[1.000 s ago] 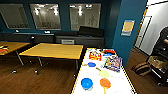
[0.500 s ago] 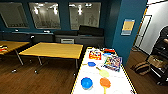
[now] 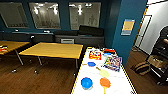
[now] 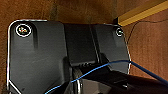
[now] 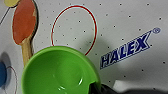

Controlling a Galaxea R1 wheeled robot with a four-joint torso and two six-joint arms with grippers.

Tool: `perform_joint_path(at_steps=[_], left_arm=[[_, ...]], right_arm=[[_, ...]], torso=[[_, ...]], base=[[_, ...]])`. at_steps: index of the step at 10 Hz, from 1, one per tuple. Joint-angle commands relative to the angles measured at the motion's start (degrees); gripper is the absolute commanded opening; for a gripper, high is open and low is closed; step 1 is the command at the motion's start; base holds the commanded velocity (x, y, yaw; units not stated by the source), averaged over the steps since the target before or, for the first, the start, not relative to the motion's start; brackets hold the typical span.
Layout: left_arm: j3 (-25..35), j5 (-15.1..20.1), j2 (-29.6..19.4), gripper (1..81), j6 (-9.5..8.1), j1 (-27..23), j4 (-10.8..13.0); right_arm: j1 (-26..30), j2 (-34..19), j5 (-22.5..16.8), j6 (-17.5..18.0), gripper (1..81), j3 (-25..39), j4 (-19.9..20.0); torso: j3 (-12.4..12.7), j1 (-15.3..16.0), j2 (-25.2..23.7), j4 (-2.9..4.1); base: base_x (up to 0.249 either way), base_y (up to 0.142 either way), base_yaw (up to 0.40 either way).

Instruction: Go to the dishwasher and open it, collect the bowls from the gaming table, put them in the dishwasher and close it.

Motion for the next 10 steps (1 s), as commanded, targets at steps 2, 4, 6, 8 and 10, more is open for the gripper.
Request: perform_joint_path(at_steps=[2,4,6,8,10], left_arm=[[0.5,2.8,-0.4,81.1,0.18,-2.4,-0.3],[0.5,2.8,-0.3,81.1,0.18,-2.4,-0.2],[0.5,2.8,-0.3,81.1,0.18,-2.4,-0.2],[0.5,2.6,-0.1,81.1,0.27,-2.4,0.3],[0.7,2.2,0.0,81.1,0.36,-2.4,0.4]], right_arm=[[6.6,-2.3,-1.7,-0.3,1.0,1.3,0.4],[6.9,-3.2,-1.3,-0.3,1.0,3.1,0.4],[7.9,-6.8,-1.3,-0.3,1.0,9.0,0.4],[8.8,-14.9,-1.2,0.3,1.0,20.4,0.3],[7.6,-21.6,-0.3,-0.1,1.0,28.3,0.0]], torso=[[0.0,0.0,0.0,0.00],[0.0,0.0,0.0,0.00],[0.0,0.0,0.0,0.00],[0.0,0.0,0.0,0.00],[0.0,0.0,0.0,0.00]], base=[[0.000,0.000,0.000],[0.000,0.000,0.000],[0.000,0.000,0.000],[0.000,0.000,0.000],[0.000,0.000,0.000]])
